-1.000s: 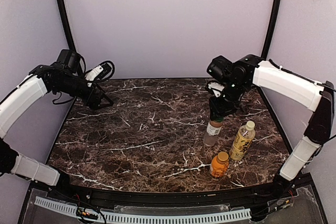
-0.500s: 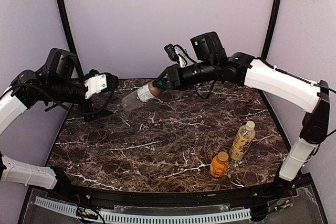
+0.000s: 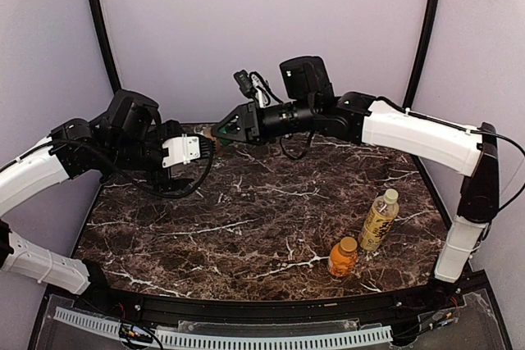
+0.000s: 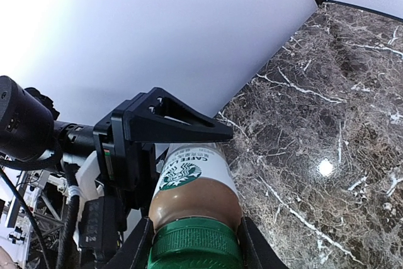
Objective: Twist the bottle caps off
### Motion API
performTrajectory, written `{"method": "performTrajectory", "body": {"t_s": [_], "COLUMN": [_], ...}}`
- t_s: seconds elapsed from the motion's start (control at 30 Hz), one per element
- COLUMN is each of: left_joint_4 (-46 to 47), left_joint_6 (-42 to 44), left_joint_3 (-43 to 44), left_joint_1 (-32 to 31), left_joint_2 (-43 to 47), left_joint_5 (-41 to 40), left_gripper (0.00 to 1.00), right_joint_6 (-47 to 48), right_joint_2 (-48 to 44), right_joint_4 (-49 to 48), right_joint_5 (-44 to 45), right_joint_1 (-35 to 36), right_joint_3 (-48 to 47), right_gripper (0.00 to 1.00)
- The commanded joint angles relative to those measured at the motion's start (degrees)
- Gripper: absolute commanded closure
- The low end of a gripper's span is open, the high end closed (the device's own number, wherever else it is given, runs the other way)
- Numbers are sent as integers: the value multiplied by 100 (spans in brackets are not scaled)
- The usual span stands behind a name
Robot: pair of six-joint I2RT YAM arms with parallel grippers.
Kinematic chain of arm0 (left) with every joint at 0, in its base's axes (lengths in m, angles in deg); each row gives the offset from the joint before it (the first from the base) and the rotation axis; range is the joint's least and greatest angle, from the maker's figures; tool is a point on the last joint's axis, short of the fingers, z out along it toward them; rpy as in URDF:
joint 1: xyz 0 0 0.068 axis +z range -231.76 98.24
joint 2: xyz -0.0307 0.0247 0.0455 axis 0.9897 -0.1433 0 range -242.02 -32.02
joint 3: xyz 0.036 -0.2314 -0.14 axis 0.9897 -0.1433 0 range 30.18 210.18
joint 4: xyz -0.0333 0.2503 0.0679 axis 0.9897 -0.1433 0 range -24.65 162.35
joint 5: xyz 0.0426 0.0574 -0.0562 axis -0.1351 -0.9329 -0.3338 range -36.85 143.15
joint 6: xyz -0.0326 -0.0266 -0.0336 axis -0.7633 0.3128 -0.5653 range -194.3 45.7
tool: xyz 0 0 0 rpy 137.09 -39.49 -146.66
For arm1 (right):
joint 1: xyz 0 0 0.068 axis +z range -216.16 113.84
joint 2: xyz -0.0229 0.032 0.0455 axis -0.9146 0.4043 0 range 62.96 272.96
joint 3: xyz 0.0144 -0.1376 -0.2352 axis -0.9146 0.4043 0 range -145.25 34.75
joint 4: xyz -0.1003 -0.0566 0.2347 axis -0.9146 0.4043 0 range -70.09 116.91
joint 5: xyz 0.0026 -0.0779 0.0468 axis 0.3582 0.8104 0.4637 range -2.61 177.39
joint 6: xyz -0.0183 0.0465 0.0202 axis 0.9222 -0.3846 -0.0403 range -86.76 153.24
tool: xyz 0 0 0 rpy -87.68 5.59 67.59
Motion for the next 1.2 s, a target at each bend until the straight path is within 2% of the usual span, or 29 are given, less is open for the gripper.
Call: {"method": "performTrajectory", "body": {"t_s": [0.0,0.2,0.37,0.4,0.47,0.53,0.6,0.8,0.9,1.07,1.13,1.17], "left_joint_4": [-87,-86,-95,-96,-89,-75,-7,472,507,505,522,529], "left_joint_6": [-396,-762,-880,-888,-891,-869,-803,-291,-123,-94,-84,-76], "left_joint_3": [322,443,479,476,475,450,399,115,58,10,4,1], "left_joint_1": [-21,-26,-24,-21,-26,-26,-25,-22,-26,-26,-22,-24], "left_joint_2": [-112,-91,-66,-65,-58,-33,24,192,217,234,234,234], "left_joint_5": [-154,-87,-51,-56,-69,-89,-156,-491,-490,-526,-532,-543], "left_gripper": [14,38,50,53,57,58,58,59,59,59,59,59], "right_joint_6": [-81,-45,-58,-44,-34,-46,-91,-409,-488,-505,-513,-522], "right_joint_2": [-135,-209,-217,-223,-254,-338,-488,-561,-443,-372,-355,-346], "right_joint_4": [-399,-399,-419,-416,-407,-403,-407,-553,-598,-640,-649,-657], "right_joint_5": [-135,1,-15,-9,33,101,243,122,-67,-142,-184,-212], "right_joint_1": [70,70,70,69,61,40,12,-18,-18,-27,-35,-36], "right_joint_3": [10,92,108,115,167,248,370,564,509,460,444,435], "right_gripper": [100,100,100,92,59,36,26,27,33,52,54,52]}}
